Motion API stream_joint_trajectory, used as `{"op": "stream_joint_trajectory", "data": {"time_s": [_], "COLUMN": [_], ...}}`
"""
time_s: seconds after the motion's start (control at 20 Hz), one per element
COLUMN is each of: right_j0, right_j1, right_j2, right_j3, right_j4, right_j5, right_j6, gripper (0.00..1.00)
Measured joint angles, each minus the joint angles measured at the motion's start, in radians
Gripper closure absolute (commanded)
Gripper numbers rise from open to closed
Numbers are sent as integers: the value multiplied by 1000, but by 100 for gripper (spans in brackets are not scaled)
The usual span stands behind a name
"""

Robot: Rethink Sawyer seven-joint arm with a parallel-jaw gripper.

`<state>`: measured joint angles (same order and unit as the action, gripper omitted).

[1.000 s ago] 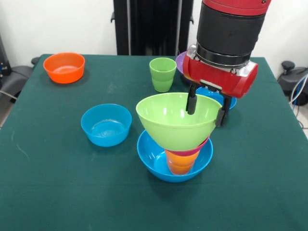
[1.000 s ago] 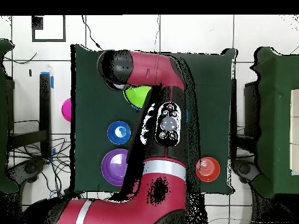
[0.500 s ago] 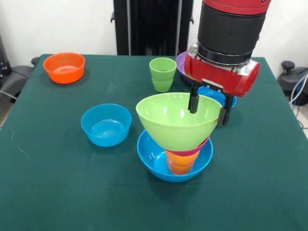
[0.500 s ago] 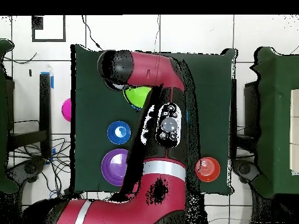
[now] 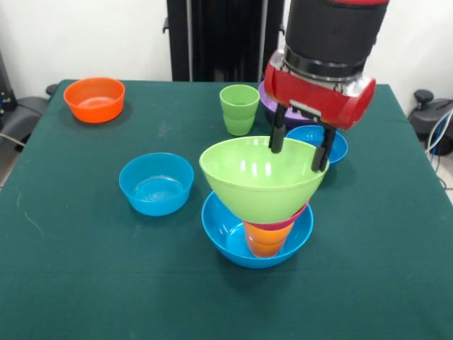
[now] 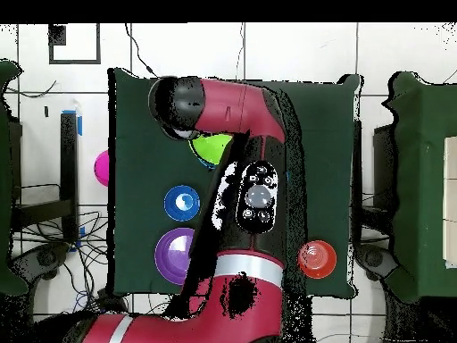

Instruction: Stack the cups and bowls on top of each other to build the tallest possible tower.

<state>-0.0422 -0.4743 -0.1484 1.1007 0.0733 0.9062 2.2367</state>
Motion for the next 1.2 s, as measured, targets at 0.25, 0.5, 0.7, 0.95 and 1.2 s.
{"op": "stream_joint_trajectory", "data": {"time_s": [0.25, 0.5, 0.7, 0.95, 1.2], "right_j0": [-2, -11, -16, -43, -86], "right_j1": [-65, -165, -237, -289, -308], "right_j2": [-24, -41, -52, -52, -47], "right_j3": [11, 57, 111, 170, 215], "right_j4": [0, 7, 14, 13, 1], "right_j5": [86, 173, 181, 157, 91], "right_j6": [0, 0, 0, 0, 0], "gripper": [0, 0, 0, 0, 0]}}
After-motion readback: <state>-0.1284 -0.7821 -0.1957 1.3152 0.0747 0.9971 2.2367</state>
